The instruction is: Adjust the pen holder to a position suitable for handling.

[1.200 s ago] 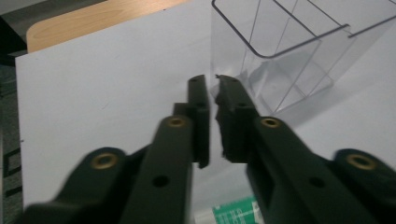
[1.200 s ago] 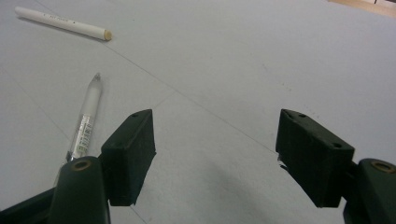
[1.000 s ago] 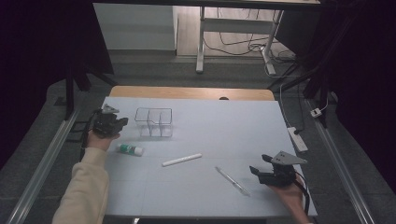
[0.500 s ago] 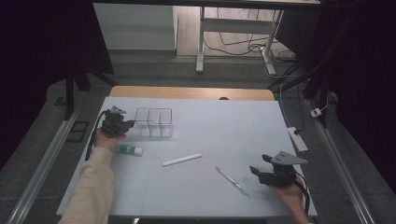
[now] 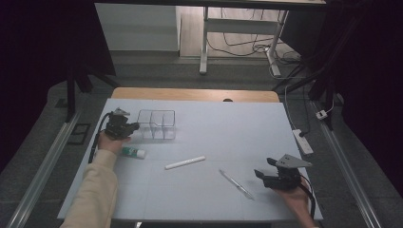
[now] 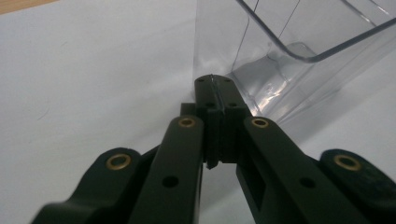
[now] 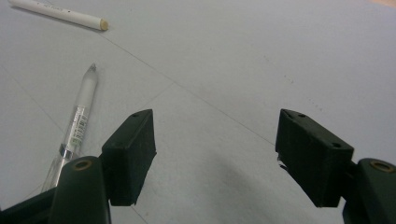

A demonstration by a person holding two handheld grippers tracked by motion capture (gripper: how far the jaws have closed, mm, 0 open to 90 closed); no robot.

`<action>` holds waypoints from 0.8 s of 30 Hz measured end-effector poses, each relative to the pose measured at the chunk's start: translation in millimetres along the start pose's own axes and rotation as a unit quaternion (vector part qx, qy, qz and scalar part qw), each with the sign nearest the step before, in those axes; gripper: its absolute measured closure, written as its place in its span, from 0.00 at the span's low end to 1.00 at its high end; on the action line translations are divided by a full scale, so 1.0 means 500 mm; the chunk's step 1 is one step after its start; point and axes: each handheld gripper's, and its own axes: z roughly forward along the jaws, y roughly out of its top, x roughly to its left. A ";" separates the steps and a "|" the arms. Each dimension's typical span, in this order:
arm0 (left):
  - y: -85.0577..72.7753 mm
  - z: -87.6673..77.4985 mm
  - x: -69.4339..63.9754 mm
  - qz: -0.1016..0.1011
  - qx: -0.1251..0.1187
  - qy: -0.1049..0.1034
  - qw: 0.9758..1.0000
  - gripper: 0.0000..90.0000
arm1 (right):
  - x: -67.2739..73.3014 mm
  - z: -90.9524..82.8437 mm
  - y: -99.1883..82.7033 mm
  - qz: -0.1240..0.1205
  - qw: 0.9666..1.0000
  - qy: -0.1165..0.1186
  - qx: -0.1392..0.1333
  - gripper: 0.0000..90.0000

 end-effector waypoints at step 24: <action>0.014 0.016 -0.025 0.015 0.003 -0.005 1.000 0.99 | 0.000 0.002 0.000 -0.002 1.000 0.005 0.007 0.31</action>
